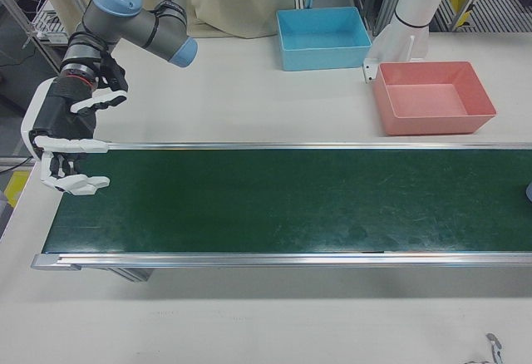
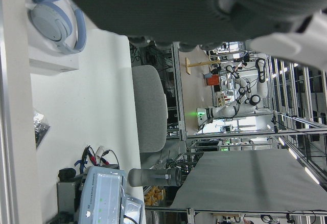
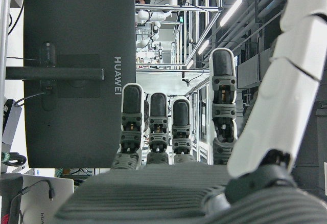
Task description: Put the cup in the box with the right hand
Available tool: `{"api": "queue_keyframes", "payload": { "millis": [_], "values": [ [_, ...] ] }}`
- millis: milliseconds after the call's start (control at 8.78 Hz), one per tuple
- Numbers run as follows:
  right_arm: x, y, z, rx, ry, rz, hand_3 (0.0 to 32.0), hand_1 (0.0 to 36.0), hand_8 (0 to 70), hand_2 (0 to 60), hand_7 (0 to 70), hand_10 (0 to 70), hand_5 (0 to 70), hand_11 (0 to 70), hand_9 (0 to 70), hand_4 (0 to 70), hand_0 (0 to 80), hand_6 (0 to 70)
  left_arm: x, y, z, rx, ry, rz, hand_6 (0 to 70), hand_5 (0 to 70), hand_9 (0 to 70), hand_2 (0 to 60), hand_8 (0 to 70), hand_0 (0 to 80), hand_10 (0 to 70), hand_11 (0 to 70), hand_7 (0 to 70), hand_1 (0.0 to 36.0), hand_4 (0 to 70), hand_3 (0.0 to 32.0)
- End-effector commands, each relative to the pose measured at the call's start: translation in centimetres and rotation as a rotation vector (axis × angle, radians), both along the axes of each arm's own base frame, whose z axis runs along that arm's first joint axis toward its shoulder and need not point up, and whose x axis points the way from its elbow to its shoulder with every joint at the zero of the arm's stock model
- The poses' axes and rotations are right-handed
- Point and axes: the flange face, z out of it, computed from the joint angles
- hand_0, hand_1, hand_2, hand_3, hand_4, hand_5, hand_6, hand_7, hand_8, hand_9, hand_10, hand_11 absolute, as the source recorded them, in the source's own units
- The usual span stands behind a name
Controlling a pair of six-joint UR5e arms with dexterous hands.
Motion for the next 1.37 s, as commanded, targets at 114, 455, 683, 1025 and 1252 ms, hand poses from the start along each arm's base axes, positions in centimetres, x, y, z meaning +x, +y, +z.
{"api": "queue_keyframes", "payload": {
  "millis": [114,455,683,1025,1252],
  "values": [
    [0.02,-0.04,-0.07,0.001,0.000,0.001,0.0,13.8,22.1,5.6,51.2,27.4,6.8,40.0,34.1,61.1,52.1,14.3,0.00,0.00,0.00,0.000,0.000,0.000,0.0,0.0,0.0,0.0,0.0,0.0,0.0,0.0,0.0,0.0,0.0,0.0],
    [0.02,-0.04,-0.07,0.001,0.000,0.001,0.0,13.8,22.1,6.0,51.0,27.2,6.8,39.8,34.0,60.9,52.1,14.3,0.00,0.00,0.00,0.000,0.000,0.000,0.0,0.0,0.0,0.0,0.0,0.0,0.0,0.0,0.0,0.0,0.0,0.0],
    [0.03,0.03,0.00,0.000,0.001,0.001,0.0,13.6,22.0,5.4,50.5,27.1,6.7,39.6,33.7,59.9,52.0,14.1,0.00,0.00,0.00,0.000,0.000,0.000,0.0,0.0,0.0,0.0,0.0,0.0,0.0,0.0,0.0,0.0,0.0,0.0],
    [0.03,0.03,0.00,0.000,0.001,0.001,0.0,13.7,22.1,5.6,50.9,27.4,6.8,40.0,34.0,59.9,51.9,14.2,0.00,0.00,0.00,0.000,0.000,0.000,0.0,0.0,0.0,0.0,0.0,0.0,0.0,0.0,0.0,0.0,0.0,0.0],
    [0.03,0.03,0.00,0.000,0.001,0.001,0.0,13.7,22.1,5.4,50.4,27.3,6.9,39.8,33.8,59.8,52.1,14.1,0.00,0.00,0.00,0.000,0.000,0.000,0.0,0.0,0.0,0.0,0.0,0.0,0.0,0.0,0.0,0.0,0.0,0.0]
  ]
}}
